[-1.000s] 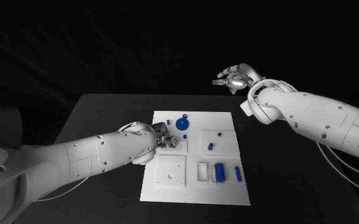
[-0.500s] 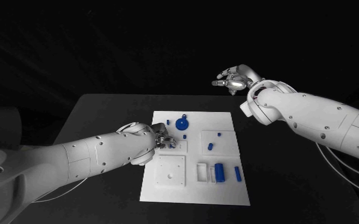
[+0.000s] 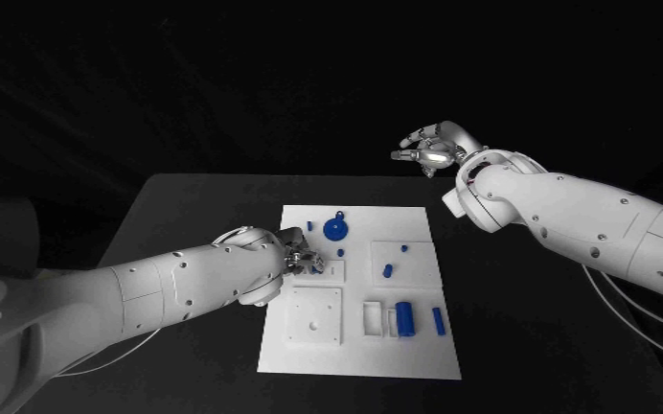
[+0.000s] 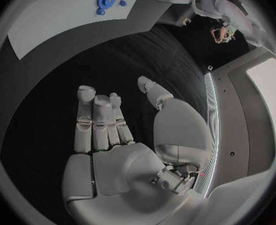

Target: Assemble the parts on the task board

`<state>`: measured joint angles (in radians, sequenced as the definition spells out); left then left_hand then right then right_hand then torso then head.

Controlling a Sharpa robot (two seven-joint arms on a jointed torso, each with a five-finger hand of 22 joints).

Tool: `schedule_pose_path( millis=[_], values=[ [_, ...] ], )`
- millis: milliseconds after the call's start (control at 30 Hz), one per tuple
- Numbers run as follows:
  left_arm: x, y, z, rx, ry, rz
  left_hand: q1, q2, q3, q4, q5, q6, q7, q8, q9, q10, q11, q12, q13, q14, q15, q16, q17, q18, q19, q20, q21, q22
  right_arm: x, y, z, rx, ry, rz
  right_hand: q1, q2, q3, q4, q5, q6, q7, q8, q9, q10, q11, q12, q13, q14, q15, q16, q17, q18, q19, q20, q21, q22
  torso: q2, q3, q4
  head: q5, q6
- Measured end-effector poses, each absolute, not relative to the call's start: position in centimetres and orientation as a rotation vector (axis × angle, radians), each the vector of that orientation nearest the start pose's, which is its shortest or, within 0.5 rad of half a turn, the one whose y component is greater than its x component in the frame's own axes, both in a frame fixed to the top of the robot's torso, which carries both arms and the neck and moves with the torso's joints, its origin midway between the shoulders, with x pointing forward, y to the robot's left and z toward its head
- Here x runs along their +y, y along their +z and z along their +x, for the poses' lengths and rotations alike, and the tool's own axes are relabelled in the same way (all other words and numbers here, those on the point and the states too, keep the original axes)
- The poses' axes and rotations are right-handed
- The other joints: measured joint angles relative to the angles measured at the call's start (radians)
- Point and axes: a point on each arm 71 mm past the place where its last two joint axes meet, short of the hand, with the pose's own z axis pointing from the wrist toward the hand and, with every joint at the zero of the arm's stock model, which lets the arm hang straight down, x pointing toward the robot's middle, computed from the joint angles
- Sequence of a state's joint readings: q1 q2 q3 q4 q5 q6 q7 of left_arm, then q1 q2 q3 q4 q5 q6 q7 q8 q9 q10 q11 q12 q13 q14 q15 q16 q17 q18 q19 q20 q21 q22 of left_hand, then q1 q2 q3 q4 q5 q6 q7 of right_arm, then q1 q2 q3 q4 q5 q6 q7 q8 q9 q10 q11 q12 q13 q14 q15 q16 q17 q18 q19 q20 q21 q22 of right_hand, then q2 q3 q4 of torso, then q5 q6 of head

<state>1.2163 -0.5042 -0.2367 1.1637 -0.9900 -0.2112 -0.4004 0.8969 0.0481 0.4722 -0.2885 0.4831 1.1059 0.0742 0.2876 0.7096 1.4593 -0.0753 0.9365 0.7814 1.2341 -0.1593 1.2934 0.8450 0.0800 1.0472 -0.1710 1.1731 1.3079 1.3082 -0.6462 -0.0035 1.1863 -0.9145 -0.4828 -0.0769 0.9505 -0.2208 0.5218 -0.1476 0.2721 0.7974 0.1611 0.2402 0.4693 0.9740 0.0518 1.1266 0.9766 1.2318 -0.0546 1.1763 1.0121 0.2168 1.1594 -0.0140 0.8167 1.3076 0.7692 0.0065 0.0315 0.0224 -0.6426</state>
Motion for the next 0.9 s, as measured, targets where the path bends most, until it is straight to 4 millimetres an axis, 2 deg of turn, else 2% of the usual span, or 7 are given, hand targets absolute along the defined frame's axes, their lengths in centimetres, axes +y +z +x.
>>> schedule_pose_path(
  millis=[367,900],
  values=[
    [15.50,-28.27,51.74,2.155,-0.441,-0.327,0.000,0.000,0.000,0.000,-0.002,-0.001,-0.001,0.000,0.000,0.000,0.000,0.004,0.000,0.000,0.000,0.004,0.000,0.001,0.000,0.000,0.000,0.000,-21.59,-13.28,57.05,1.485,0.749,0.474,0.000,0.000,0.000,0.000,0.000,0.001,-0.002,0.000,0.000,0.000,0.000,0.000,0.000,0.000,0.000,0.000,0.000,0.000,0.000,0.000,0.000,0.000,0.000,0.0012,0.0005,-0.001,-0.001],
    [15.50,-27.80,52.14,2.194,-0.433,-0.304,0.000,0.000,0.000,-0.001,0.023,0.002,0.002,0.004,0.001,-0.003,-0.003,0.008,-0.003,-0.003,-0.003,0.004,0.001,0.003,-0.007,-0.004,0.004,0.000,-21.56,-13.46,57.11,1.491,0.748,0.476,0.000,0.000,0.000,0.000,0.000,-0.001,0.000,0.000,0.000,0.000,0.000,0.000,-0.002,0.000,0.000,0.000,0.000,0.000,0.000,0.000,0.000,0.000,0.000,0.0017,-0.0008,-0.003,-0.002]
  ],
)
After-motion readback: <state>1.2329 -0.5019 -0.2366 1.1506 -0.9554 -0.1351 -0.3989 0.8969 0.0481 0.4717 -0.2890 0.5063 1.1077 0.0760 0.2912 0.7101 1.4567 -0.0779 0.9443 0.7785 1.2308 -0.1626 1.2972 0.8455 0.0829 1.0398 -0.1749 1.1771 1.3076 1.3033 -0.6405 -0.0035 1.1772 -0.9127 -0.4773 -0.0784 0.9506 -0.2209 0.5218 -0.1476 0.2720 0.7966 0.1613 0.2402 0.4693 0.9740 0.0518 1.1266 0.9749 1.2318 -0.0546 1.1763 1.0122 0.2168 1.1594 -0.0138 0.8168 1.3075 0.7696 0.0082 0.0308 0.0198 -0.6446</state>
